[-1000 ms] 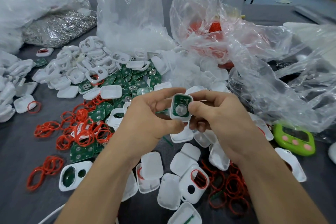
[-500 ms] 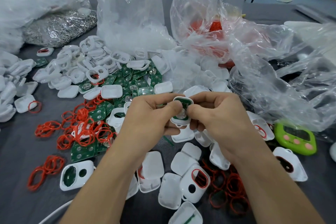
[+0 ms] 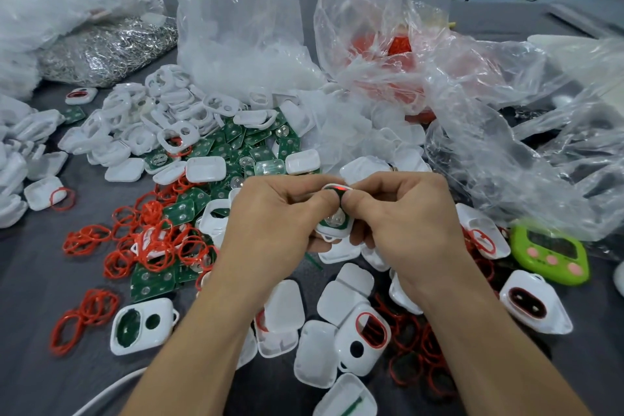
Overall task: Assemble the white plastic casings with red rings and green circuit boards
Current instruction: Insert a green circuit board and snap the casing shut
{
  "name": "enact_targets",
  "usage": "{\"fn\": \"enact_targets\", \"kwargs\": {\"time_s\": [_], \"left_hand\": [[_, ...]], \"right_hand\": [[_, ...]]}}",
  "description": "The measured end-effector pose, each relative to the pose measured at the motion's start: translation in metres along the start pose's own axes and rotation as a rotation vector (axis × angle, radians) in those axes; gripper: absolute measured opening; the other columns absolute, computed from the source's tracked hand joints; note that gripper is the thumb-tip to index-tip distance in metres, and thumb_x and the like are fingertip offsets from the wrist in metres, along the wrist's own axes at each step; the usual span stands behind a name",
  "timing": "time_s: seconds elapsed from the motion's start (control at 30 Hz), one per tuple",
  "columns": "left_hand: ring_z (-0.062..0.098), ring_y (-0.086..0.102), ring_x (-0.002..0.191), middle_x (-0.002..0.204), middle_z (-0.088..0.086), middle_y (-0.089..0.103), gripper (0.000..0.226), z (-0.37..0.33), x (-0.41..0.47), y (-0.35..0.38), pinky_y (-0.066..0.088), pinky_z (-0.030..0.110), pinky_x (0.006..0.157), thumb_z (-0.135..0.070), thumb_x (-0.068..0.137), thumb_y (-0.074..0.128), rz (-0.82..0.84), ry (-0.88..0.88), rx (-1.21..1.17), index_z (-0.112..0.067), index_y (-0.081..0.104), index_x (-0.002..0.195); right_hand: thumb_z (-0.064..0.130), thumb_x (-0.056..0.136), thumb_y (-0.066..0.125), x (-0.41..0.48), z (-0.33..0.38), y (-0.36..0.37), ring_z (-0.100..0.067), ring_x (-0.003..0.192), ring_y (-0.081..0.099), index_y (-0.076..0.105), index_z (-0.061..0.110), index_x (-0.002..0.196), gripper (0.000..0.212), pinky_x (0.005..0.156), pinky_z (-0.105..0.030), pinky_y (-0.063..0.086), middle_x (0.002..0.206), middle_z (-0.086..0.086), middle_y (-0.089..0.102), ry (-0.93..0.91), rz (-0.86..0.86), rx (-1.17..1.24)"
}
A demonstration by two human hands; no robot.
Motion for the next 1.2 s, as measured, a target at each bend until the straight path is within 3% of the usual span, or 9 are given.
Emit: {"fn": "enact_targets", "kwargs": {"time_s": [0.23,0.6,0.77,0.97,1.07,1.2], "left_hand": [[0.035,0.076,0.079,0.082,0.004,0.079,0.028,0.000,0.002,-0.004,0.065,0.036,0.063,-0.011,0.094,0.068,-0.010,-0.026,-0.036,-0.034,0.084,0.089],[0.026,0.076,0.066,0.071,0.007,0.077,0.025,0.002,0.001,-0.011,0.060,0.028,0.052,-0.003,0.087,0.072,-0.080,-0.052,-0.005,-0.023,0.085,0.081],[0.023,0.077,0.069,0.077,0.003,0.079,0.029,0.003,0.002,-0.010,0.059,0.026,0.054,-0.008,0.090,0.070,-0.043,-0.057,0.005,-0.031,0.084,0.082],[0.024,0.077,0.079,0.086,0.004,0.080,0.028,0.005,0.002,-0.004,0.064,0.032,0.067,-0.005,0.092,0.070,0.087,-0.070,-0.043,-0.028,0.082,0.103],[0.015,0.071,0.076,0.094,0.007,0.080,0.055,0.004,0.001,0.003,0.061,0.028,0.076,0.010,0.083,0.077,0.236,-0.046,-0.050,-0.022,0.070,0.127],[0.016,0.070,0.075,0.095,0.008,0.080,0.061,0.003,0.001,0.003,0.060,0.030,0.077,0.016,0.078,0.077,0.239,-0.045,-0.070,-0.019,0.068,0.127]], "right_hand": [[0.030,0.076,0.072,0.001,0.001,0.006,-0.019,0.046,0.063,0.079,0.026,0.073,0.009,0.050,-0.028,0.048,0.055,-0.005,0.069,0.002,0.077,0.050],[0.017,0.085,0.074,-0.003,0.000,0.012,-0.018,0.043,0.061,0.078,0.021,0.077,0.010,0.048,-0.028,0.049,0.052,-0.008,0.067,-0.018,0.091,0.016],[0.014,0.088,0.075,-0.001,0.000,0.010,-0.021,0.048,0.064,0.078,0.020,0.077,0.013,0.051,-0.032,0.051,0.058,-0.010,0.070,0.019,0.089,0.027],[0.012,0.089,0.075,0.000,0.003,0.004,-0.019,0.045,0.062,0.079,0.021,0.074,0.018,0.048,-0.024,0.048,0.056,-0.008,0.069,0.019,0.048,0.016],[0.012,0.090,0.074,0.001,0.003,0.000,-0.019,0.045,0.061,0.079,0.022,0.075,0.019,0.047,-0.025,0.047,0.058,-0.010,0.070,0.042,0.039,0.027],[0.013,0.091,0.074,0.001,0.002,-0.001,-0.021,0.047,0.062,0.080,0.023,0.077,0.018,0.048,-0.027,0.047,0.061,-0.012,0.072,0.073,0.073,0.041]]}}
Point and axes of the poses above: each hand's wrist, its own x-axis towards the middle knuckle, its own y-axis out of the palm, z = x × y, the point moved 7 cm from there along x, towards the middle knuckle
